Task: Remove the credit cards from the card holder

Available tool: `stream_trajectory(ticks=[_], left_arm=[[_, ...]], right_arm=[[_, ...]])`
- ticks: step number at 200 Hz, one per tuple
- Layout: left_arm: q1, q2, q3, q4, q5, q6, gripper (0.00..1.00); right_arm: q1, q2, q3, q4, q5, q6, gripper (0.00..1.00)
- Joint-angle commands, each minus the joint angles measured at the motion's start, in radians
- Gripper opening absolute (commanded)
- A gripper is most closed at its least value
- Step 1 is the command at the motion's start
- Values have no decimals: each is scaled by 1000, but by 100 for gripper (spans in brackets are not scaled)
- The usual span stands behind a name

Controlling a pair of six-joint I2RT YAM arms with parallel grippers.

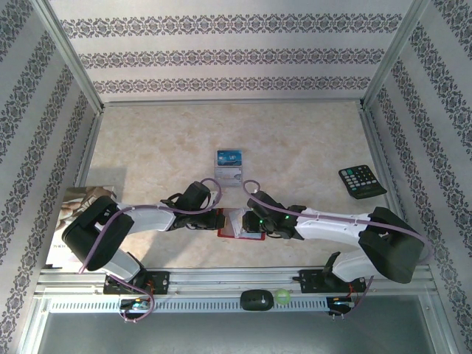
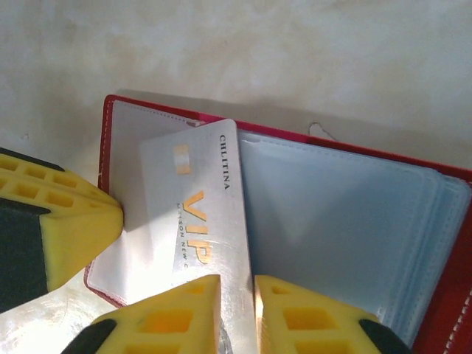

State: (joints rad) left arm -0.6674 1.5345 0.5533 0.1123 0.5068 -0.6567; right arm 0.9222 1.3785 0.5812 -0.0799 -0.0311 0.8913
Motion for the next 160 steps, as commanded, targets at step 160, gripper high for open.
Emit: stream_trajectory(ticks=[160], left_arm=[[7, 52, 0, -94, -19, 33, 0]], right_arm=[[-79, 47, 15, -1, -109, -76, 0]])
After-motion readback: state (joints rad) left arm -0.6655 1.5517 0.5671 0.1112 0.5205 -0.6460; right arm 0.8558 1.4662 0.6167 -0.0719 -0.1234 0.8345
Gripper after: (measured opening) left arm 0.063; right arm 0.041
